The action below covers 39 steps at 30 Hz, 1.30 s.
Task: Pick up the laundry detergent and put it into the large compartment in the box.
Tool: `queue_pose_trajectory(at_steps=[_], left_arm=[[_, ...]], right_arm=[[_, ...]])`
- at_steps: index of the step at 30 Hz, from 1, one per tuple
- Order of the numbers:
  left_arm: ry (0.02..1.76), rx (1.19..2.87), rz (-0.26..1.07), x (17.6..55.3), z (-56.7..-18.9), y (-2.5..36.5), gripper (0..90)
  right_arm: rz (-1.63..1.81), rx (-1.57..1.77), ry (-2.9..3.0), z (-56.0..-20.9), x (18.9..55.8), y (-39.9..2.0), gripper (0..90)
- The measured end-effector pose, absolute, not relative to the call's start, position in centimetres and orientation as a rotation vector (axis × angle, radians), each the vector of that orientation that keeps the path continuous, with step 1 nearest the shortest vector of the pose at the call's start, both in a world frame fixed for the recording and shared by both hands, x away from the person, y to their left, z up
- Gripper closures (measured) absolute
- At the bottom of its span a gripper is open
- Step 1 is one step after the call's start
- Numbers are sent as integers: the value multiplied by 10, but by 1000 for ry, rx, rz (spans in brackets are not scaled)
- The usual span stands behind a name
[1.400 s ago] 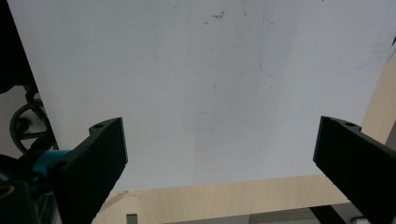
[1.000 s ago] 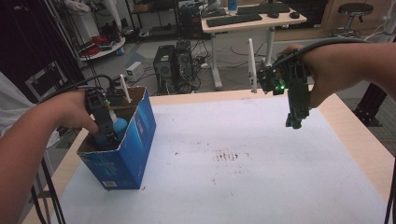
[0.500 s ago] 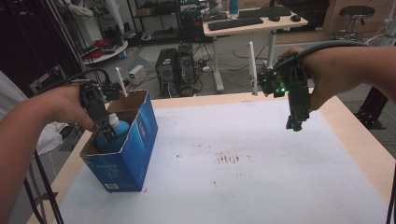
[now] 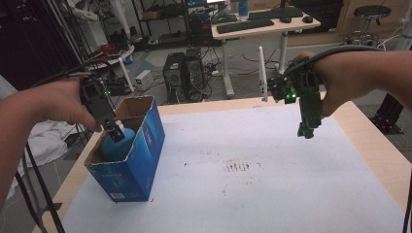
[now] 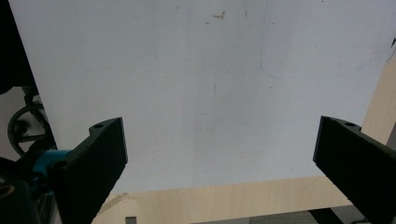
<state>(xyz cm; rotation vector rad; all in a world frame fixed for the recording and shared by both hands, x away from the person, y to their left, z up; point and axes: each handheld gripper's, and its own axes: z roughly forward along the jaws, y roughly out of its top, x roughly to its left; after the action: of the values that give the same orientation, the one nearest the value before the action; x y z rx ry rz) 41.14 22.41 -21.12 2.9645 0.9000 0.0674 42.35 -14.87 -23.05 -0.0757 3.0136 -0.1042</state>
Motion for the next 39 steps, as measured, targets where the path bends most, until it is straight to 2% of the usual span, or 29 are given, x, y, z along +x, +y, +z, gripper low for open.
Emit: queue_pose_trajectory(at_steps=[3,8,14,21,27,39], left_arm=[[862,2977,78,409,-205,214,25],[780,2994,78,405,-197,192,17],[574,3049,42,399,-196,159,16],[424,3124,-2,395,-208,126,17],[330,3118,-3,398,-223,106,17],[242,3113,-20,406,-252,92,17]], right_arm=[[-97,-75,3014,-230,424,-149,19],[-100,-73,3015,-230,423,-150,19],[-97,-73,3020,-231,423,-150,19],[-93,-65,3028,-231,423,-150,19],[-84,-48,3034,-228,425,-150,19],[-51,-26,3024,-216,422,-149,19]])
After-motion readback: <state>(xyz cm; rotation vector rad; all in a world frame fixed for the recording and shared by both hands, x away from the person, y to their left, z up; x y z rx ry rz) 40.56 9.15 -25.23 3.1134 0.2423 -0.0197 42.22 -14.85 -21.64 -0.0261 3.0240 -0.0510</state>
